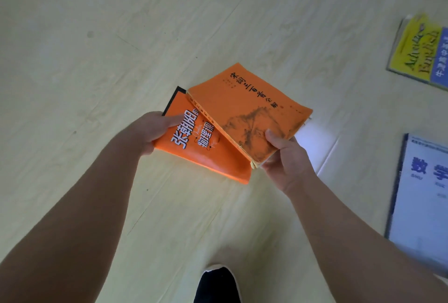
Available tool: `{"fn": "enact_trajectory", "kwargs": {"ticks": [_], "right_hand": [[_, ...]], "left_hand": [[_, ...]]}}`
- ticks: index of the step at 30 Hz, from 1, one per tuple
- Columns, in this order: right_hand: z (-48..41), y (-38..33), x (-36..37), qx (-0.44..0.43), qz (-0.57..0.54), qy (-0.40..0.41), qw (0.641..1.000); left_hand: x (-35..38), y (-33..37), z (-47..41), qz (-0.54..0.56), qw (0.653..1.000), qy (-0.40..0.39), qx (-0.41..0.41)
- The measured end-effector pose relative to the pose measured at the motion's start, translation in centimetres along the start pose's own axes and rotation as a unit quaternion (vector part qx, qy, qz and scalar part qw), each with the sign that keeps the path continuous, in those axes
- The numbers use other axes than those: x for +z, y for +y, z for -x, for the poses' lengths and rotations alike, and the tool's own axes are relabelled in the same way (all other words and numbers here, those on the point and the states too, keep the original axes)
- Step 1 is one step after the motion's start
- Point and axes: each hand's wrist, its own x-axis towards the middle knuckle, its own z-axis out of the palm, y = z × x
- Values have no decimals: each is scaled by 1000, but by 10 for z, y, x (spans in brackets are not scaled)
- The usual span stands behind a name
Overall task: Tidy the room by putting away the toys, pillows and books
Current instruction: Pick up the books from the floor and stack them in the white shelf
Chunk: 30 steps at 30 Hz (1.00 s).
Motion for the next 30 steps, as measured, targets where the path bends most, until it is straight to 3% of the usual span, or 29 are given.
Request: {"fn": "enact_trajectory", "kwargs": {"ticks": [6, 13, 21, 25, 30], "right_hand": [[14, -29, -41, -49, -135, 39, 989], [62, -91, -108, -178, -213, 126, 952], [217, -149, -220, -362, -250, 187, 878], [294, -131, -265, -388, -292, 244, 839], [408, -115, -303, -360, -302, 358, 807]], "left_hand": [[40, 38, -6, 22, 986, -127, 103], [185, 77, 1, 41, 958, -211, 188], [363, 110, 101, 32, 881, -392, 262], [422, 97, 159, -10, 846, -437, 306], [488, 72, 250, -110, 813, -458, 343]]}}
